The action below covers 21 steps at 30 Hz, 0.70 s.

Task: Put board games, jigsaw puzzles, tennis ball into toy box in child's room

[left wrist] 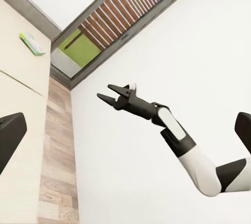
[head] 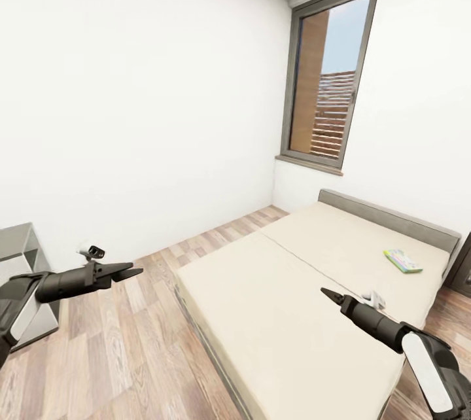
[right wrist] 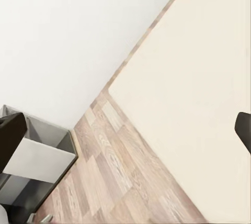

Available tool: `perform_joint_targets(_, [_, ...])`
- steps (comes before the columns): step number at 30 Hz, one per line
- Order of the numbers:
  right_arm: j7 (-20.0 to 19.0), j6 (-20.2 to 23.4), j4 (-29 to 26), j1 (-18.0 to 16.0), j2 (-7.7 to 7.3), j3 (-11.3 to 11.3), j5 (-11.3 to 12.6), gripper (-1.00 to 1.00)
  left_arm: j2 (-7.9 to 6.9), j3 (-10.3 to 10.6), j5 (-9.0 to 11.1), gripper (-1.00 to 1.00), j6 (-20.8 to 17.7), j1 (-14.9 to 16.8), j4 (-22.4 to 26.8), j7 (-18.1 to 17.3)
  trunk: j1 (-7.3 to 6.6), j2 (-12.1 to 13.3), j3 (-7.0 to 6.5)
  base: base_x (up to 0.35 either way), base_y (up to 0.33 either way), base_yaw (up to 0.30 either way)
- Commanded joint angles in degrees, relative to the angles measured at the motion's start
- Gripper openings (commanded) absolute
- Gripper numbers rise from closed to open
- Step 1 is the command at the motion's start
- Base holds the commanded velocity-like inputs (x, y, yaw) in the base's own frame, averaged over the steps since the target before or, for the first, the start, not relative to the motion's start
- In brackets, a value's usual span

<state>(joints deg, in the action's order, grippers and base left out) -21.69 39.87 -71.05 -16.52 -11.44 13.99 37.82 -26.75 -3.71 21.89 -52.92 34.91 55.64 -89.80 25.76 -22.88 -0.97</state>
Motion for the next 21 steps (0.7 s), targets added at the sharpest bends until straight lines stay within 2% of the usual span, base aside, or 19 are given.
perform_joint_targets(1, [2.4,1.2,-0.6,-0.1,0.08,-0.7,0.1,1.00,-0.02,0.0,0.0,1.00,-0.6,-0.3,0.0,-0.2,0.02,0.0,0.02,0.000,-0.075,0.000])
perform_joint_targets(2, [4.0,1.8,-1.0,-0.2,0.14,-1.2,0.1,1.00,-0.04,0.0,0.0,1.00,-0.6,-0.5,0.0,-0.2,0.02,0.0,0.02,0.000,-0.060,0.000])
perform_joint_targets(4, [12.1,4.5,-3.9,-0.7,0.60,-4.4,0.1,1.00,-0.22,-0.1,0.0,1.00,-0.7,-1.6,-0.3,0.5,0.02,0.0,0.02,0.000,-0.031,0.000])
perform_joint_targets(5, [14.4,5.1,-4.8,-0.8,0.82,-5.5,0.2,1.00,-0.27,-0.2,0.1,1.00,-0.6,-2.0,-0.3,1.2,0.02,0.0,0.02,0.000,-0.020,0.000])
perform_joint_targets(7, [24.0,6.7,-8.5,-0.9,2.53,-9.7,0.2,1.00,-0.35,-0.4,0.0,1.00,-0.6,-3.1,-0.5,4.8,0.02,0.0,0.02,0.000,-0.010,0.000])
perform_joint_targets(8, [26.4,7.0,-9.3,-1.0,3.11,-10.6,0.2,1.00,-0.37,-0.4,0.0,1.00,-0.7,-3.2,-0.5,6.0,0.02,0.0,0.02,0.000,-0.006,0.000])
perform_joint_targets(9, [30.8,7.3,-10.6,-1.0,4.32,-12.2,0.2,1.00,-0.38,-0.5,0.0,1.00,-0.7,-3.4,-0.6,8.8,0.02,0.0,0.02,0.000,-0.004,0.000])
perform_joint_targets(11, [34.7,7.6,-11.5,-1.0,5.52,-13.4,0.3,1.00,-0.36,-0.6,0.0,1.00,-0.7,-3.6,-0.6,12.0,0.02,0.0,0.02,0.000,-0.003,0.000])
perform_joint_targets(12, [37.8,7.7,-12.0,-1.0,6.71,-14.3,0.3,1.00,-0.28,-0.6,0.0,1.00,-0.8,-3.7,-0.7,15.3,0.02,0.0,0.02,0.000,-0.002,0.000])
perform_joint_targets(13, [39.0,7.8,-12.2,-1.0,7.25,-14.6,0.3,1.00,-0.24,-0.6,0.0,1.00,-0.8,-3.7,-0.7,16.9,0.02,0.0,0.02,0.000,-0.001,0.000])
perform_joint_targets(14, [40.7,7.9,-12.5,-1.0,8.18,-15.1,0.3,1.00,-0.14,-0.6,0.0,1.00,-0.8,-3.8,-0.7,20.1,0.02,0.0,0.02,0.000,0.000,0.000])
perform_joint_targets(15, [41.3,7.9,-12.6,-1.0,8.51,-15.2,0.3,1.00,-0.09,-0.5,0.0,1.00,-0.8,-3.8,-0.7,21.6,0.02,0.0,0.02,0.000,0.000,0.000])
perform_joint_targets(17, [42.7,7.8,-12.8,-1.0,9.31,-15.7,0.4,1.00,0.07,-0.6,0.1,1.00,-0.7,-3.9,-0.8,26.9,0.02,0.0,0.02,0.000,0.000,0.000])
perform_joint_targets(21, [43.0,7.7,-13.0,-1.0,9.51,-15.9,0.4,1.00,0.25,-0.6,0.2,1.00,-0.5,-3.9,-1.7,30.7,0.02,0.0,0.02,0.000,0.000,0.000])
